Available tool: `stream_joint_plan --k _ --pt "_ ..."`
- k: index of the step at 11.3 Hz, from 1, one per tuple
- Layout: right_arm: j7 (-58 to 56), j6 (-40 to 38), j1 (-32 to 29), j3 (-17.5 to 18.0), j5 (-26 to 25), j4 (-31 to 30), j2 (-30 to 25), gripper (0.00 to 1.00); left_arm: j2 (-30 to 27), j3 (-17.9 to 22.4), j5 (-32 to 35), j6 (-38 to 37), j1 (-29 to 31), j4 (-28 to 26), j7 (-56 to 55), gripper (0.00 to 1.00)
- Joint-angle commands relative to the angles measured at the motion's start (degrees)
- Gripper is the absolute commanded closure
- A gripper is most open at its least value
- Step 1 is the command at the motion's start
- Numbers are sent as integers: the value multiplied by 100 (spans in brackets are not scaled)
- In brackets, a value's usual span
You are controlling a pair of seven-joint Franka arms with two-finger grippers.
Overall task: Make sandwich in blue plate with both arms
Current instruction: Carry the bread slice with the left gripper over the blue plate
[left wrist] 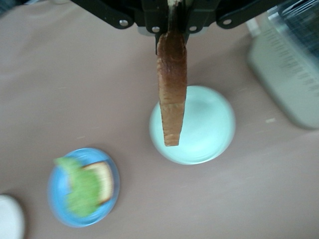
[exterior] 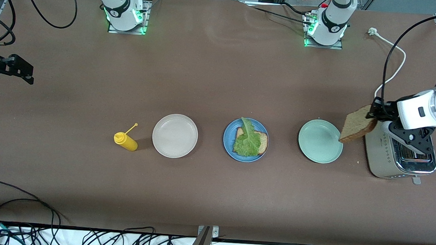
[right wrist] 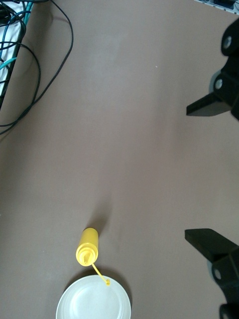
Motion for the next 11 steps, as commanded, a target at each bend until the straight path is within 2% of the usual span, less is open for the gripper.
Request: stream_joint_plan --k 1,3,5,7,11 --pt "64 -77 -30 -16 -75 180 126 0 446 13 -1657 -232 71 21 40 100" --pt "73 -59 -30 -7 -75 180 126 0 973 13 -2800 -328 97 4 84 100" --pt "73 11 -39 -16 -75 180 126 0 1370 13 -3558 -504 123 4 250 100" --pt "73 29 -30 -7 -66 180 126 0 2123 13 -4164 -426 36 4 750 100" --pt "64 29 -39 -16 -66 180 126 0 2705 4 -4352 206 -385 4 892 100"
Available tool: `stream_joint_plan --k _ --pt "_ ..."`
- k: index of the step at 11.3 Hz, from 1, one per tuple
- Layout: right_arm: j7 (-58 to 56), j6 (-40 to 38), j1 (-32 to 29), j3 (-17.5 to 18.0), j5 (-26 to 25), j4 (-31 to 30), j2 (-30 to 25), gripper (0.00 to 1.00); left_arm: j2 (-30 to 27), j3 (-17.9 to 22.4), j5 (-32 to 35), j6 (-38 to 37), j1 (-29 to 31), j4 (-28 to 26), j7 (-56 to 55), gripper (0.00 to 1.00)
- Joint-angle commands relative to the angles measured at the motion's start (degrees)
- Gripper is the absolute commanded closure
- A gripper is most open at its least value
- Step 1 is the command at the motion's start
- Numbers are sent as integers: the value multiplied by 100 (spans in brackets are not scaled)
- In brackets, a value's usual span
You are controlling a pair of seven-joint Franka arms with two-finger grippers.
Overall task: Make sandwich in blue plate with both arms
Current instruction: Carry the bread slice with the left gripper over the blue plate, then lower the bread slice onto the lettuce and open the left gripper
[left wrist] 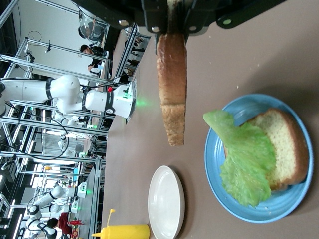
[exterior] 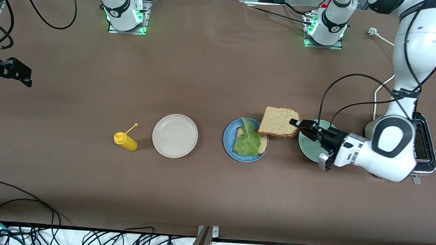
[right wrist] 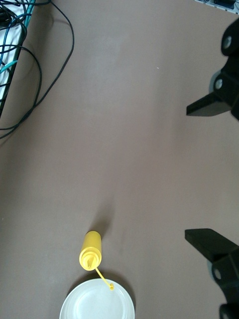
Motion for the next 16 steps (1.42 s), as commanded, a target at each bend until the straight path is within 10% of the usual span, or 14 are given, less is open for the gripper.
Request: stream_joint_plan --k 1,9,11,16 --pt "64 -30 -22 14 -66 122 41 0 466 25 -254 307 -282 168 199 100" --pt "73 -30 -22 14 -57 122 41 0 1232 25 -1089 1521 -651 168 805 98" --pt "73 -30 -22 14 -57 122 41 0 1223 25 -1011 1521 -643 168 814 0" --pt "73 -21 -22 14 -57 122 41 0 1171 43 -520 1521 -651 221 806 0"
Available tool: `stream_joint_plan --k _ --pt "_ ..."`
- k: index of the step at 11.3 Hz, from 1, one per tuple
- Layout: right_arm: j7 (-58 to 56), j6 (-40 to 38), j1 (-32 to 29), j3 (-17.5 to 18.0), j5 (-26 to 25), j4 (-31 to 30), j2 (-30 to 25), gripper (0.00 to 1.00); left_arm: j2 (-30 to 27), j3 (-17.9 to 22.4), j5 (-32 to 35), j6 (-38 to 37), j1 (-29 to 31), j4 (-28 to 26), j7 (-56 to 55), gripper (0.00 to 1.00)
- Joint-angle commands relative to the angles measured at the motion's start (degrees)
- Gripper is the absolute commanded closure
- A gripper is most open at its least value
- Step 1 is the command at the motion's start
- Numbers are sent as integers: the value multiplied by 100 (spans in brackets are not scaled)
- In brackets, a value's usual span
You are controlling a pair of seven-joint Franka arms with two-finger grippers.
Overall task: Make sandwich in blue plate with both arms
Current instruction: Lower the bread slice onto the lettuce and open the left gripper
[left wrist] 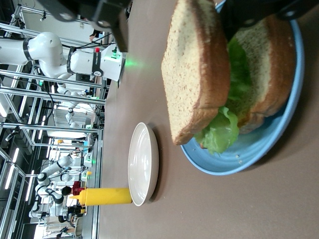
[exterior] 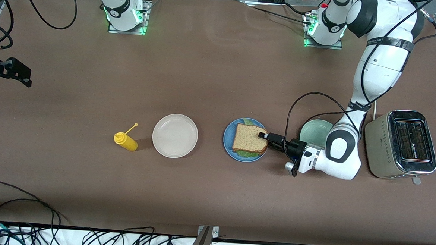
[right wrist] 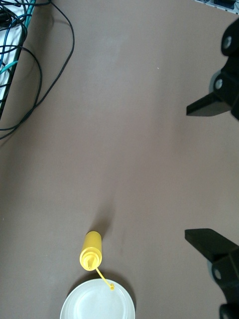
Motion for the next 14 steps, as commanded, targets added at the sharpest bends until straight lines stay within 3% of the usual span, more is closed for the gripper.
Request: stream_joint_plan --k 1,8,14 --pt "72 -21 -19 14 -57 110 36 0 -37 41 485 -15 -24 146 81 0" --pt "72 -21 -19 14 -57 110 36 0 -625 50 1776 -23 11 163 -251 0" --pt "72 -21 -19 14 -57 110 36 0 -1862 -11 3770 -172 -111 155 -1798 0"
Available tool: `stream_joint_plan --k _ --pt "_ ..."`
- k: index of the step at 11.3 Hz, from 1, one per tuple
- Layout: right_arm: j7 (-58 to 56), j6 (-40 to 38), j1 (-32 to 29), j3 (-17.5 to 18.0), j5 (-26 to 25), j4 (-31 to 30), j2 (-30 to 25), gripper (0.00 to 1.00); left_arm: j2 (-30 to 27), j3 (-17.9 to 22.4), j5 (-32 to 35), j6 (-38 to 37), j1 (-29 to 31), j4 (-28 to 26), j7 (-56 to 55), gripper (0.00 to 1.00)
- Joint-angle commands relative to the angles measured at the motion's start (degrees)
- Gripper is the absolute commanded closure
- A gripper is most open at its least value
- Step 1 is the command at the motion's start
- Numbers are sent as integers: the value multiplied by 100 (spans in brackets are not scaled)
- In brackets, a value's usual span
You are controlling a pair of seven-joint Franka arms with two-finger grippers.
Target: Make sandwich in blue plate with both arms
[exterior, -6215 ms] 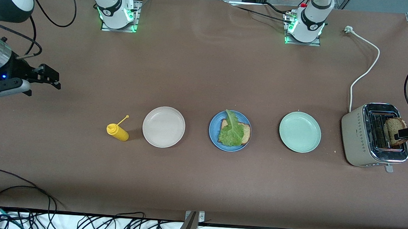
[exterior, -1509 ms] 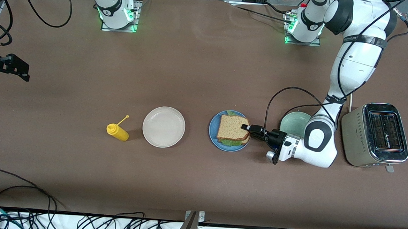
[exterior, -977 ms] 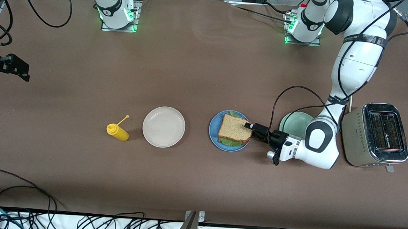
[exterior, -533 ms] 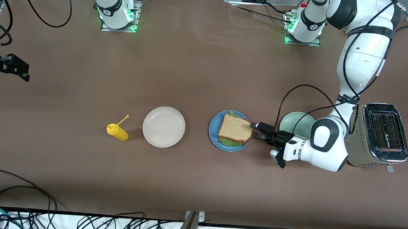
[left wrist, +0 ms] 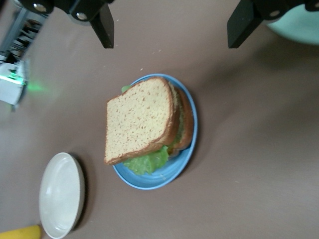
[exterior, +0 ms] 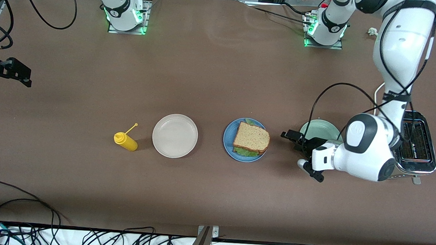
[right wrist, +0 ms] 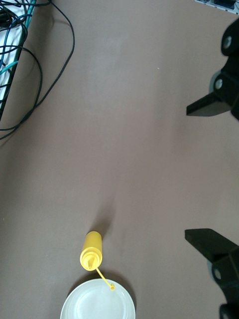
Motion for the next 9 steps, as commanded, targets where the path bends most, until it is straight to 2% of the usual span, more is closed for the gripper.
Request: stream_joint_plan --k 1,4,7,9 --pt "71 -23 -19 14 -57 105 34 0 -886 25 1129 -245 -139 -116 -706 0" --pt "71 -32 -19 14 -57 105 34 0 -1677 16 2379 -702 -306 -116 -1199 0" --pt "71 -23 -19 14 -57 105 34 0 -2354 25 2828 -1115 -297 -116 -1594 0" --pt "71 -23 -19 14 -57 105 34 0 -2697 94 2856 -1240 -297 -203 -1648 0"
